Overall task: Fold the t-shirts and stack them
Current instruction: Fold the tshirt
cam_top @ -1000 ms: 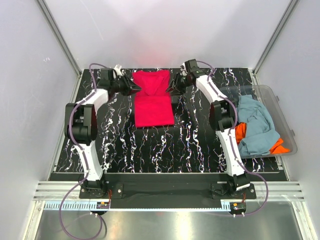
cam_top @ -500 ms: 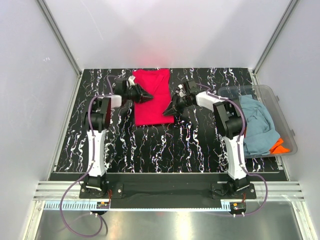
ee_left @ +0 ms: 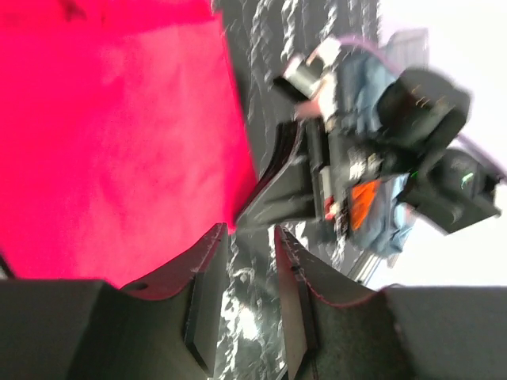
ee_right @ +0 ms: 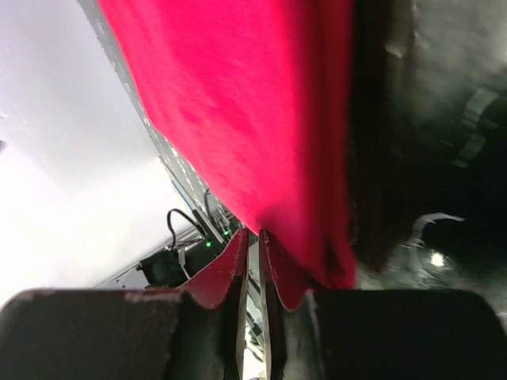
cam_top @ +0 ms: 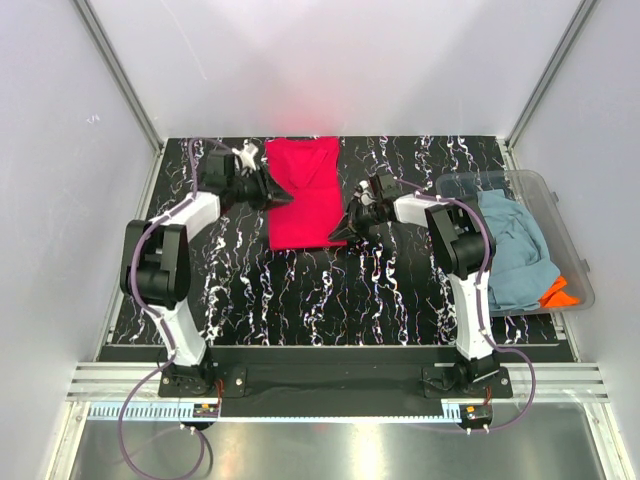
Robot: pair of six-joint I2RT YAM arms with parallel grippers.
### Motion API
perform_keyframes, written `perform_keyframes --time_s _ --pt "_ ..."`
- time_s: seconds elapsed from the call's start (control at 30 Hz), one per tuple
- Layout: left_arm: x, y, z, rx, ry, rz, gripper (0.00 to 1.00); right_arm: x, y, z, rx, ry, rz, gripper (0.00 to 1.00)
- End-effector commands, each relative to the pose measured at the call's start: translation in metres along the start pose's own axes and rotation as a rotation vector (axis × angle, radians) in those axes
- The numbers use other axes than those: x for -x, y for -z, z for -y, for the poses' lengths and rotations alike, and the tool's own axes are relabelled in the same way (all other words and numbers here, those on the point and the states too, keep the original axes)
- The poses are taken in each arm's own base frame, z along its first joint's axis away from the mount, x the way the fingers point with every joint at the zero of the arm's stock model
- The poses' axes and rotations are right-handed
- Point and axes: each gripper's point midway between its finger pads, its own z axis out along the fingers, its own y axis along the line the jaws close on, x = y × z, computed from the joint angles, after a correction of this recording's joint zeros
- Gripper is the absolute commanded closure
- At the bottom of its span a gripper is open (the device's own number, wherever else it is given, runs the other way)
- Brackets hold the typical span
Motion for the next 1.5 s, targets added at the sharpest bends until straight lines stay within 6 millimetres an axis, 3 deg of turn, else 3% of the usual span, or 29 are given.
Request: perform_keyframes --time_s 0.0,0.2,0.33,0.37,0.43,0.53,0.57,0.6,0.67,0.73,0.77,0.83,0.87,0.9,0.97,1.13,1.23,1.37,1.47 --pt "-0.053 -0.012 -0.06 0.117 0.084 -0.096 0.66 -0.005 0.009 0.0 -0.01 -0.01 0.028 0.83" --pt "-0.097 -0.014 -0.101 0.196 0.131 -0.175 0.64 -0.031 0.015 0.027 -0.07 -0.038 0.018 0.8" --pt "-0.121 0.0 -0.112 0.256 0.114 -0.203 0.64 -0.051 0.017 0.05 -0.116 -0.073 -0.001 0.8" --pt "-0.134 0.007 -0.116 0.279 0.125 -0.23 0.64 -0.054 0.019 0.049 -0.112 -0.069 -0.002 0.8" --pt "-0.14 0.018 -0.111 0.285 0.097 -0.233 0.63 -0.067 0.03 0.044 -0.109 -0.06 0.003 0.8" --pt "-0.14 0.043 -0.082 0.275 0.051 -0.179 0.59 -0.084 0.052 0.032 -0.104 -0.021 0.039 0.76" --pt "-0.136 0.057 -0.063 0.258 0.024 -0.132 0.52 -0.089 0.057 0.03 -0.109 -0.03 0.05 0.66" --pt "-0.133 0.064 -0.059 0.281 0.04 -0.091 0.5 -0.092 0.061 0.029 -0.112 -0.038 0.064 0.6" --pt "-0.127 0.083 -0.037 0.267 0.02 0.01 0.46 -0.097 0.067 0.029 -0.13 -0.07 0.11 0.56" --pt "-0.124 0.093 -0.033 0.309 0.056 0.101 0.45 -0.094 0.066 0.03 -0.141 -0.062 0.167 0.53" --pt "-0.128 0.098 -0.044 0.36 0.133 0.149 0.46 -0.096 0.063 0.027 -0.141 -0.085 0.178 0.52" --pt "-0.127 0.109 -0.04 0.356 0.181 0.25 0.47 -0.086 0.058 0.021 -0.1 -0.13 0.253 0.48" --pt "-0.139 0.111 -0.057 0.389 0.281 0.286 0.47 -0.088 0.053 0.019 -0.094 -0.152 0.267 0.46" --pt "-0.14 0.115 -0.059 0.388 0.32 0.331 0.42 -0.087 0.05 0.018 -0.084 -0.178 0.29 0.43" --pt "-0.149 0.113 -0.078 0.405 0.455 0.391 0.4 -0.082 0.041 0.018 -0.061 -0.251 0.349 0.4" --pt "-0.152 0.102 -0.099 0.412 0.611 0.444 0.37 -0.078 0.016 0.013 -0.093 -0.301 0.425 0.38" --pt "-0.146 0.098 -0.107 0.443 0.63 0.467 0.42 -0.073 0.012 0.021 -0.131 -0.377 0.485 0.38" --pt "-0.157 0.093 -0.131 0.506 0.756 0.485 0.45 -0.069 0.007 0.041 -0.202 -0.488 0.544 0.44" --pt "-0.158 0.091 -0.137 0.535 0.786 0.484 0.46 -0.067 0.004 0.058 -0.25 -0.561 0.584 0.46"
